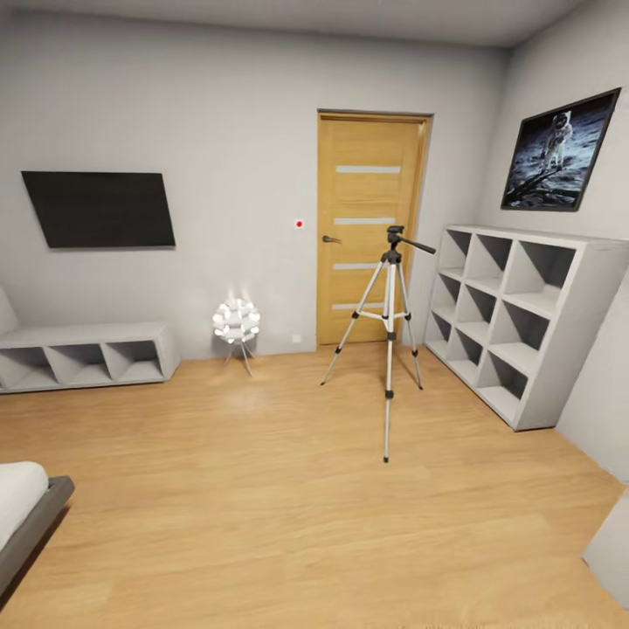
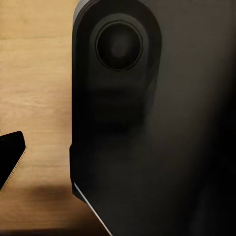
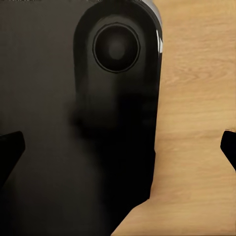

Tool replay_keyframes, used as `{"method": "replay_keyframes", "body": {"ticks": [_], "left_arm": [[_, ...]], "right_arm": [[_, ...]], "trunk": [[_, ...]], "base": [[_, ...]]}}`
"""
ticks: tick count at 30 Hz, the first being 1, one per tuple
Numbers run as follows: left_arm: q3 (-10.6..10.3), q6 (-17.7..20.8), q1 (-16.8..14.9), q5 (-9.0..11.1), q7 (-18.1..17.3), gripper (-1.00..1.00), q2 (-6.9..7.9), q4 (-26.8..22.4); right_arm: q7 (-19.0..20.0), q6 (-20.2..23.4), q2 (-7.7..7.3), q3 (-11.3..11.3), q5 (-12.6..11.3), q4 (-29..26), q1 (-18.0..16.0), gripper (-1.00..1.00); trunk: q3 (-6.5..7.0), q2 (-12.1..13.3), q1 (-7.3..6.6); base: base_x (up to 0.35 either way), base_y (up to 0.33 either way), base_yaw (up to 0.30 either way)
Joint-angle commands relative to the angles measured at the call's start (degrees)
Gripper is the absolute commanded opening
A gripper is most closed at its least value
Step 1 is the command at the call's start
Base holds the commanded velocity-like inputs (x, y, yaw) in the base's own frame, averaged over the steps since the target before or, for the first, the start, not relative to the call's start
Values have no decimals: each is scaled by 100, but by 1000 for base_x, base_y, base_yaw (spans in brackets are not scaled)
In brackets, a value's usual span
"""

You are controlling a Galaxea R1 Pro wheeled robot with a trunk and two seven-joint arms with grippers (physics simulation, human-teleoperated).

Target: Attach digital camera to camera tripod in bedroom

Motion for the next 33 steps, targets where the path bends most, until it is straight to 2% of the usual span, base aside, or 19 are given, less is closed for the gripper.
{"method": "replay_keyframes", "body": {"ticks": [1,6,9,11,13,14,16,17,20,24,33], "left_arm": [[3,-3,5,37,1,100,-1,-11],[-6,-3,5,72,4,100,3,-16],[-2,-3,5,200,5,100,4,-40],[19,1,5,375,5,100,6,-107],[41,5,5,623,5,100,11,-180],[48,5,5,813,4,100,15,-211],[52,5,5,999,1,100,17,-231],[55,2,5,1158,-1,100,19,-243],[58,-1,5,1364,-2,100,31,-257],[60,-3,5,1475,-3,100,50,-258],[68,-3,5,1513,3,100,57,-258]], "right_arm": [[-1,-19,0,5,3,1,0,100],[-1,-25,0,0,-5,1,0,100],[-1,-22,0,-2,-6,1,0,100],[-1,-19,0,-3,-7,1,0,100],[-1,-13,-3,-3,-9,1,0,100],[-1,-9,-5,-1,-11,1,0,100],[-1,-7,-7,-1,-13,1,0,100],[-1,-7,-7,-2,-14,1,0,100],[-1,-8,-10,-3,-15,1,0,100],[-1,-15,-17,-3,-16,1,0,100],[-1,-20,-21,-9,-19,1,0,100]], "trunk": [[-3,-2,0],[-3,-2,0],[-3,-2,0],[-3,-2,0],[-3,-2,0],[-3,-2,0],[-3,-2,0],[-3,-2,0],[-3,-2,0],[-3,-2,0],[-3,-2,0]], "base": [[-13,13,-234],[-7,7,-238],[-2,2,-254],[-1,1,-270],[0,0,-278],[0,0,-282],[0,0,-283],[0,0,-285],[0,0,-286],[0,0,-287],[0,0,-287]]}}
